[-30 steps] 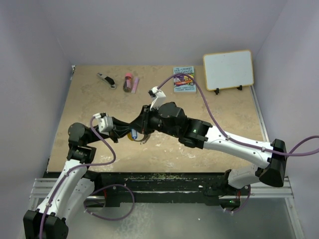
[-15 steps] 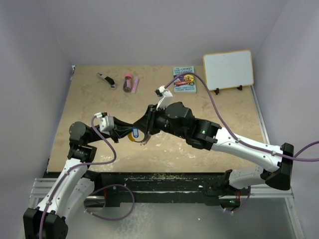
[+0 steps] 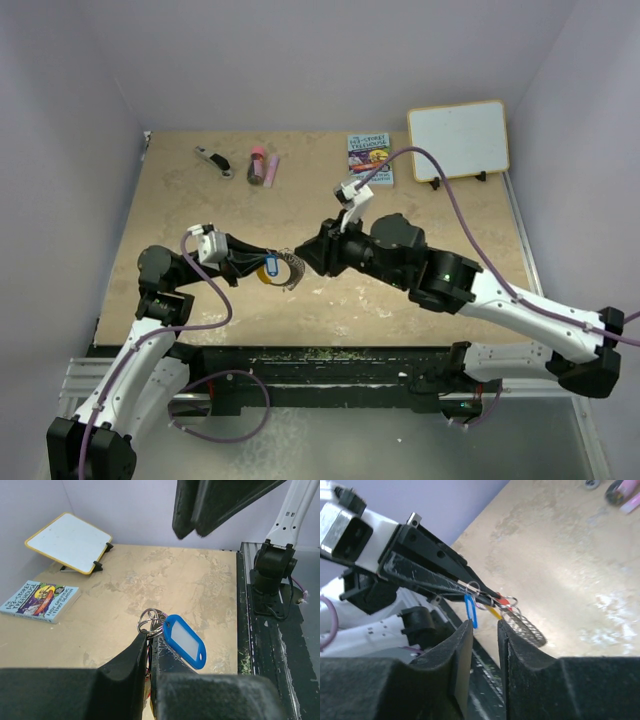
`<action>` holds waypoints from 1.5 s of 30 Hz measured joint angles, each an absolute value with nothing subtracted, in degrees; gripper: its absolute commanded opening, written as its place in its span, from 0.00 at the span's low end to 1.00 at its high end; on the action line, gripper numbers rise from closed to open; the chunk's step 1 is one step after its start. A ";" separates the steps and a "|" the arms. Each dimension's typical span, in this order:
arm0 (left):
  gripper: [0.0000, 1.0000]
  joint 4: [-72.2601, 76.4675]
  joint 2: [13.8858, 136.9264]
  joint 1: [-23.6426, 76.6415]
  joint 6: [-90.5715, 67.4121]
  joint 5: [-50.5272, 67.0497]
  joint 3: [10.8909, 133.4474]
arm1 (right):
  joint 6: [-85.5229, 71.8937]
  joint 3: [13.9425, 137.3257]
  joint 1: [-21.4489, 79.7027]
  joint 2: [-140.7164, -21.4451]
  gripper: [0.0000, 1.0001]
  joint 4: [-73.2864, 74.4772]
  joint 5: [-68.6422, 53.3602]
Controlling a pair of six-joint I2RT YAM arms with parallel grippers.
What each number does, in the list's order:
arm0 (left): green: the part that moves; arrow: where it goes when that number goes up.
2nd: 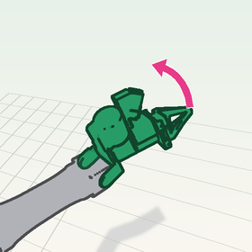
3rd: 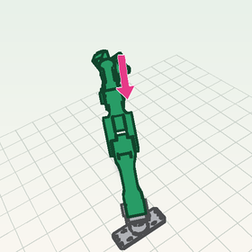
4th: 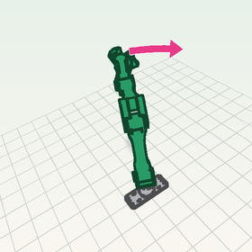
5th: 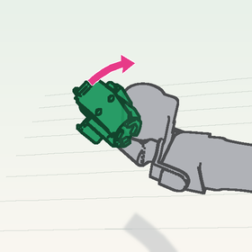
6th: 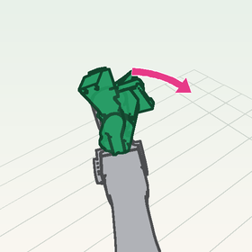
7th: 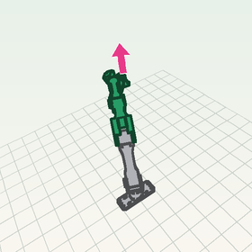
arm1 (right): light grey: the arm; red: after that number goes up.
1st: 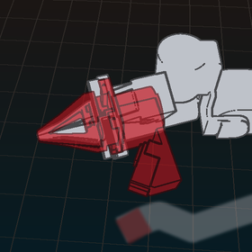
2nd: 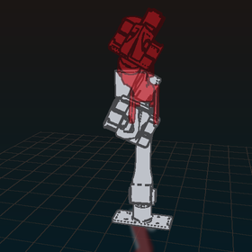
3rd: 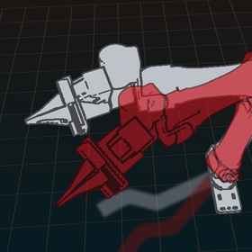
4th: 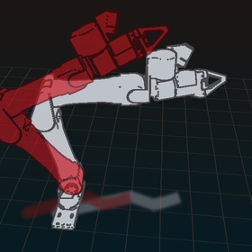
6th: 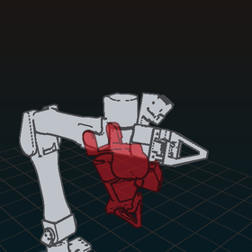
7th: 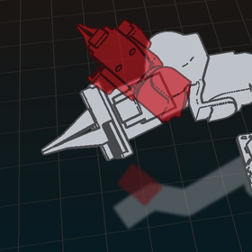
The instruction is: Put the keys on the keyring
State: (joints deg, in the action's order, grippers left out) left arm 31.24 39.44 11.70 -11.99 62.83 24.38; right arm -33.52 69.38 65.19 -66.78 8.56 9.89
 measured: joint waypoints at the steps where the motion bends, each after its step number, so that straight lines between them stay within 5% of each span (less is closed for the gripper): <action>1: 0.04 31.38 39.44 11.70 -12.16 62.83 24.38 | -31.51 68.60 65.19 -65.28 0.39 8.62 9.98; 9: 0.04 31.99 40.49 11.70 -13.65 64.20 24.60 | -16.73 65.63 65.19 -61.65 0.50 9.43 10.11; 19: 0.04 27.29 40.75 11.70 -14.44 67.40 29.39 | -4.36 63.42 65.39 -64.49 0.52 9.50 11.00; 45: 0.04 17.87 41.15 11.70 -12.43 69.04 32.38 | 6.26 71.16 71.75 -70.28 0.40 11.46 10.52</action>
State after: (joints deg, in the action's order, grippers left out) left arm 17.87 41.15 11.70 -12.43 69.04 32.38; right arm 6.26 71.16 71.75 -70.28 11.46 10.52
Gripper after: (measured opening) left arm 0.065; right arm 0.415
